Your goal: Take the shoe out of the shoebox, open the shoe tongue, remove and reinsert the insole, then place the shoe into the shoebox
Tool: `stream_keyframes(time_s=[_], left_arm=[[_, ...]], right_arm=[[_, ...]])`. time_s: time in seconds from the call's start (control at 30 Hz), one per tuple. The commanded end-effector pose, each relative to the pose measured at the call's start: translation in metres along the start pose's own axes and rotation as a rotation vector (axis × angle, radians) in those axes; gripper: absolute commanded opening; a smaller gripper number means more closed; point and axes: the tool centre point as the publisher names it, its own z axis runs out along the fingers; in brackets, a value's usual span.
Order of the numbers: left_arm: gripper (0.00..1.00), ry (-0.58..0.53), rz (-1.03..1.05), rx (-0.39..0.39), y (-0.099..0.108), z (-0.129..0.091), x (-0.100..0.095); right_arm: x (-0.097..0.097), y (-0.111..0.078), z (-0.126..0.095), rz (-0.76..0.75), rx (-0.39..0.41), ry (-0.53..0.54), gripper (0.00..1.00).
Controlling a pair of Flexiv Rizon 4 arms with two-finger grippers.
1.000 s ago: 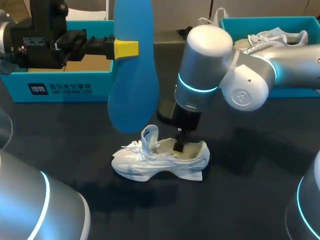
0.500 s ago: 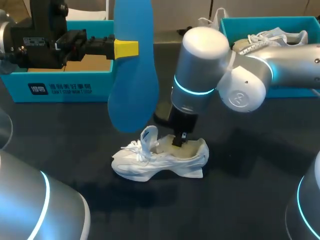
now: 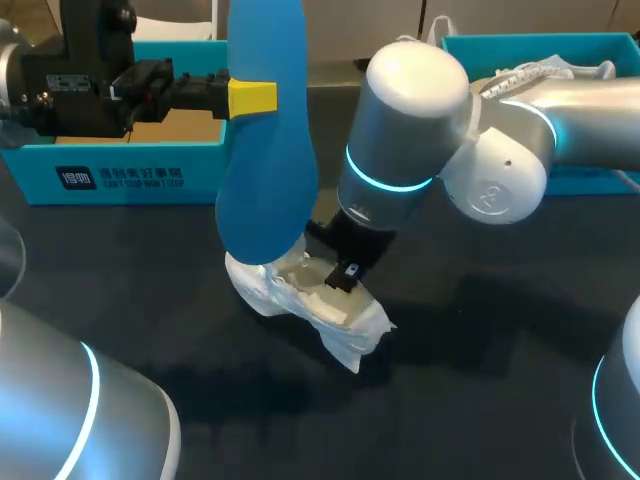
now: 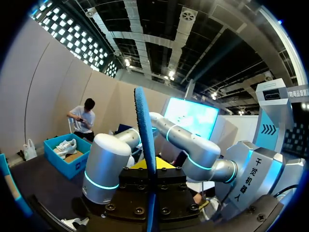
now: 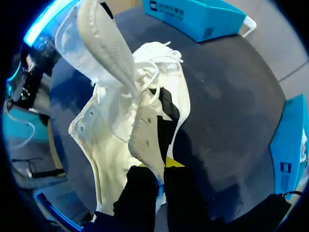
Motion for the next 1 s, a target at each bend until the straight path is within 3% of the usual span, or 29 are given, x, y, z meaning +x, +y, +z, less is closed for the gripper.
stream_keyframes(time_s=[0.03,0.37,1.0], left_arm=[[0.0,0.001,0.0,-0.003,-0.001,0.001,-0.001],[0.0,0.001,0.0,-0.003,-0.001,0.001,-0.001],[0.0,0.001,0.0,-0.003,-0.001,0.001,-0.001]], right_arm=[[0.017,-0.008,-0.014,0.216,-0.047,-0.148,0.0],[0.03,-0.01,-0.011,0.497,-0.122,-0.218,0.0],[0.014,-0.025,0.019,0.594,-0.164,-0.147,0.0]])
